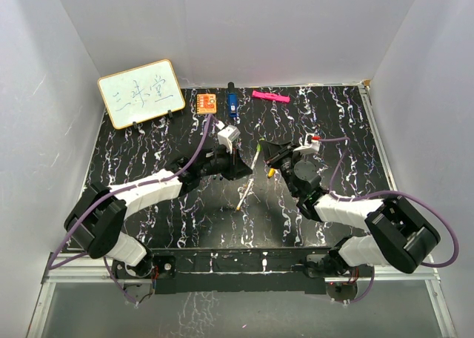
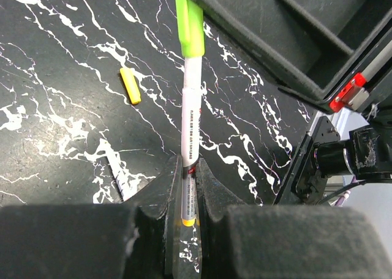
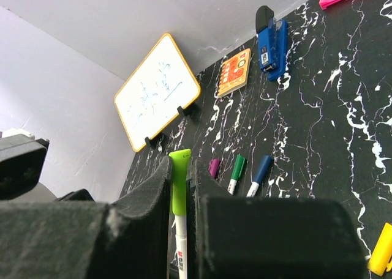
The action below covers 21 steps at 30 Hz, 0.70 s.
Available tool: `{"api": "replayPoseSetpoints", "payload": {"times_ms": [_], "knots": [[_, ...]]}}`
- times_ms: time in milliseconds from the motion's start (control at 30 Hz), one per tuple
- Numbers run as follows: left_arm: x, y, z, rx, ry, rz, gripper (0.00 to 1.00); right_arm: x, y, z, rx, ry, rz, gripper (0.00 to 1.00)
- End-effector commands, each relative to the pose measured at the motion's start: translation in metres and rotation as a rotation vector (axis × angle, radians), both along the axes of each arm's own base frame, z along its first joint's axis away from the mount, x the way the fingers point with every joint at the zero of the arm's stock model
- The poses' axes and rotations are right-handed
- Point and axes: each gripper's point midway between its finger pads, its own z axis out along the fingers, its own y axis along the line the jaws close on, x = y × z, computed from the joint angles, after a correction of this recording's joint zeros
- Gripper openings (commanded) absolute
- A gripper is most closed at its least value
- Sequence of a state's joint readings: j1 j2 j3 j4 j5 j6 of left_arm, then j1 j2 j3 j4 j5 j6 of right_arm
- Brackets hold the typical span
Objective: Insert the pens into the pen caps
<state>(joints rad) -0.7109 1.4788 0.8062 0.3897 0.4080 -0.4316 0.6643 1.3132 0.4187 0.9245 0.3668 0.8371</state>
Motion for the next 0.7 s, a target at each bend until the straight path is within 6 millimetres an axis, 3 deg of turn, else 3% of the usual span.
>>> {"api": "replayPoseSetpoints", "payload": {"times_ms": [0,167,433,667], "knots": [[0.005,-0.011,0.047,-0.091,-0.089,-0.021,0.00,-0.001,0.006,0.011,0.010,-0.044,0.017,0.00],[0.011,-0.015,0.056,-0.113,-0.102,-0.008,0.00,-0.004,0.015,0.010,-0.017,-0.048,0.043,0.00],[0.026,-0.022,0.092,-0.200,-0.153,0.029,0.00,-0.014,0.033,-0.003,-0.126,-0.044,0.110,0.00],[0.052,-0.008,0.104,-0.205,-0.178,0.127,0.00,-0.020,0.041,-0.022,-0.209,0.000,0.153,0.00]]}}
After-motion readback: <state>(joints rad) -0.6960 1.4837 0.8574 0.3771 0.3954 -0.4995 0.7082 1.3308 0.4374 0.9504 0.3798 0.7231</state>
